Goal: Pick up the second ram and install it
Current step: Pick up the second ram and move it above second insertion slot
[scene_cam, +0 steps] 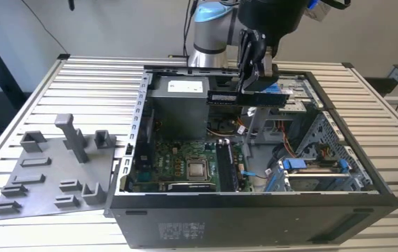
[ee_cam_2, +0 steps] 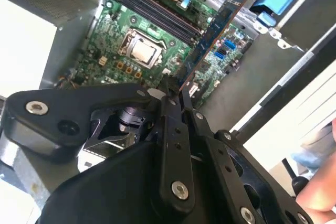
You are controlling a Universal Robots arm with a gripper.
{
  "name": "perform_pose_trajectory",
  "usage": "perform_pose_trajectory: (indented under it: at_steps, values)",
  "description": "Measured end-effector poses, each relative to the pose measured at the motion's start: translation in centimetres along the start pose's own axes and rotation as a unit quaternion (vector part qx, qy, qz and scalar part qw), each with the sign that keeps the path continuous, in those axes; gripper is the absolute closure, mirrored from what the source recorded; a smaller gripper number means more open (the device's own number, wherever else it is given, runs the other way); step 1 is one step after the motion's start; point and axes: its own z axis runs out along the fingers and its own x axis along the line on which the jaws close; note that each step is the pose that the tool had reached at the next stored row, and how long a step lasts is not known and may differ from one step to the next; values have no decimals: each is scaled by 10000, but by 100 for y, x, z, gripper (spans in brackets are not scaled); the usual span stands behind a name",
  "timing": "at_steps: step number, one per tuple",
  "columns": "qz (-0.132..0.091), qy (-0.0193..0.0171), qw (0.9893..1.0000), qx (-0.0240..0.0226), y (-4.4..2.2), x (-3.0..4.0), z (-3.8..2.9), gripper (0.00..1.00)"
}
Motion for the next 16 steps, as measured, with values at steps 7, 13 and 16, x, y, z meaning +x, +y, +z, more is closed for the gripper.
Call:
perform_pose_trajectory:
  at_steps: [7, 13, 16]
  values:
    - [0, 0, 10000, 0, 10, -317, 2, 85]
    - [0, 0, 10000, 0, 18, -568, 4, 85]
    - [0, 0, 10000, 0, 16, -615, 4, 85]
